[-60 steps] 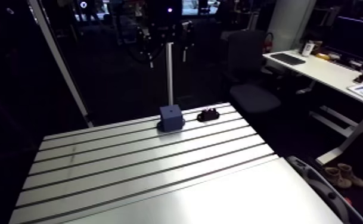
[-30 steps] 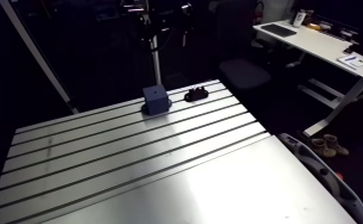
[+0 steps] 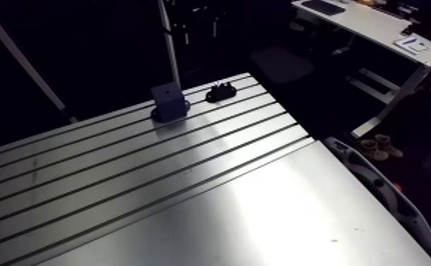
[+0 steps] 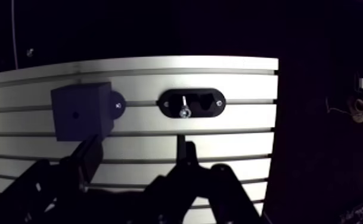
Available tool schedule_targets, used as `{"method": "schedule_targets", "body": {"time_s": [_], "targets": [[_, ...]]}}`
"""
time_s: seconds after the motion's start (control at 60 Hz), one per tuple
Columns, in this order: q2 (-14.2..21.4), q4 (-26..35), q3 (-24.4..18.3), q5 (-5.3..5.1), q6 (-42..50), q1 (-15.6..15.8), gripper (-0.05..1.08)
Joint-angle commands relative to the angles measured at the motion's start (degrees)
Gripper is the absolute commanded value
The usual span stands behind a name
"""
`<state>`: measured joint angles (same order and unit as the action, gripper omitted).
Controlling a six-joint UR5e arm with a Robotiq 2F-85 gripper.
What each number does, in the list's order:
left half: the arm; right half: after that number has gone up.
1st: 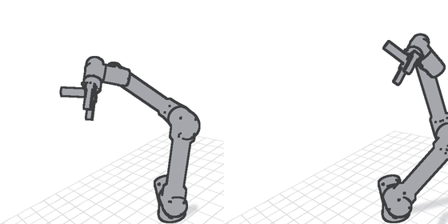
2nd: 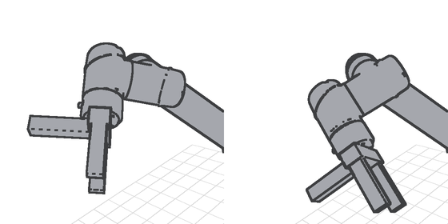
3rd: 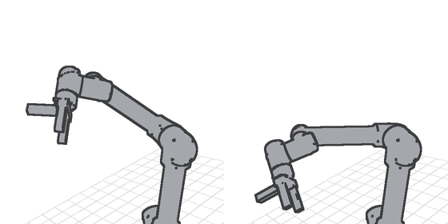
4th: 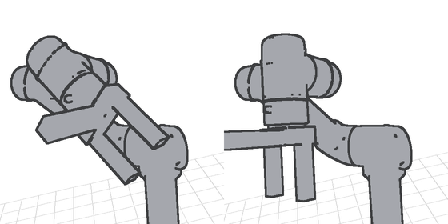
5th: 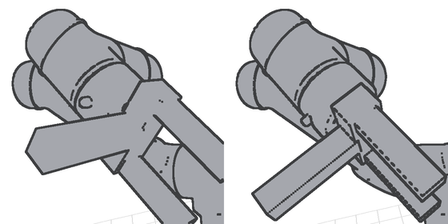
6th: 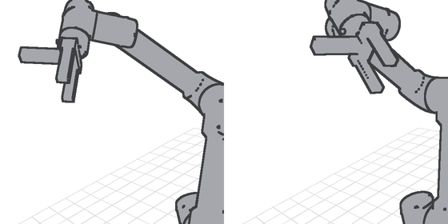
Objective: Pick up the M10 bolt and insert it into the hole until fully seated.
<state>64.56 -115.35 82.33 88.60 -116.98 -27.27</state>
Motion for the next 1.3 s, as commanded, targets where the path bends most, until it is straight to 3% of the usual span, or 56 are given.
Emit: {"method": "schedule_targets", "body": {"time_s": [0.017,1.3], "targets": [[-2.2,2.0,-2.0,0.11,0.0,-1.0,0.31],[-10.0,1.7,-4.1,0.57,-1.7,-2.5,0.46]]}}
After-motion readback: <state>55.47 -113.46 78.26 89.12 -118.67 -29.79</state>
